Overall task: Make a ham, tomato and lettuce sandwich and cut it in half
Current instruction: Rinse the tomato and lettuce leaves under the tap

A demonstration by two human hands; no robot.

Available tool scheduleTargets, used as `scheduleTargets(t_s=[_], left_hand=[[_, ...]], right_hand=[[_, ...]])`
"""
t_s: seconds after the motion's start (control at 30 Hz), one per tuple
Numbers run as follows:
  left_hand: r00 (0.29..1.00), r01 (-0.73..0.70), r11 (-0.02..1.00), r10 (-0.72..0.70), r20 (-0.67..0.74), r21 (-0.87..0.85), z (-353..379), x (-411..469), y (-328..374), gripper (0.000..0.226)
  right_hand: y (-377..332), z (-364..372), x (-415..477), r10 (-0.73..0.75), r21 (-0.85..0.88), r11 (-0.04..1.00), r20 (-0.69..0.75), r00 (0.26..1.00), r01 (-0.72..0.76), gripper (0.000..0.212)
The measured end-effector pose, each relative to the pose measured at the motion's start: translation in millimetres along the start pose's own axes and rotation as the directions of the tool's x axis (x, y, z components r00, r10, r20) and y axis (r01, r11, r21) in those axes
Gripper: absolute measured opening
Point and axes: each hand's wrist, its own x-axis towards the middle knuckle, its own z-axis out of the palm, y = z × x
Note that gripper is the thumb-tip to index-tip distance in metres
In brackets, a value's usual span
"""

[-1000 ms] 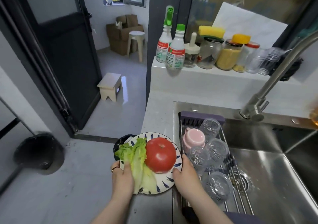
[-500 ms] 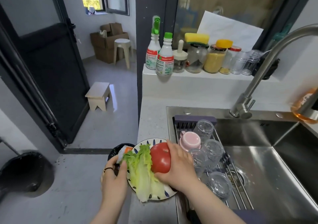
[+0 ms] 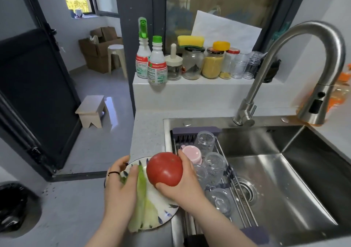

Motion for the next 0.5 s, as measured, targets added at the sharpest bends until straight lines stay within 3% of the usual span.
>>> scheduleTargets(t_s=[0.1, 0.2, 0.27, 0.4, 0.5], left_hand=[[0.984, 0.071, 0.993, -0.055, 0.168, -0.090, 38, -14, 20, 0.023], [0.909, 0.215, 0.963, -0.136, 0.394, -0.164, 93, -36, 35, 0.056], [0.860, 0.340, 0.916, -0.211, 0.465, -0.213, 132, -54, 41, 0.070], [0.879, 0.425, 0.848, -0.304, 0.367, -0.316, 215, -91, 39, 0.046], [0.901, 0.409, 0.822, -0.294, 0.320, -0.396, 259, -111, 34, 0.040]], right_hand=[[-2, -37, -9, -0.041, 0.083, 0.996, -0.036, 0.999, 0.043, 0.102], [12, -88, -17, -0.127, 0.062, 0.989, -0.070, 0.989, 0.131, 0.100], [31, -122, -20, -0.196, 0.005, 0.980, -0.062, 0.979, 0.197, 0.096], [80, -200, -18, -0.243, -0.081, 0.964, 0.108, 0.964, 0.252, 0.098], [113, -261, -3, -0.214, 0.032, 0.977, 0.165, 0.963, 0.211, 0.070]])
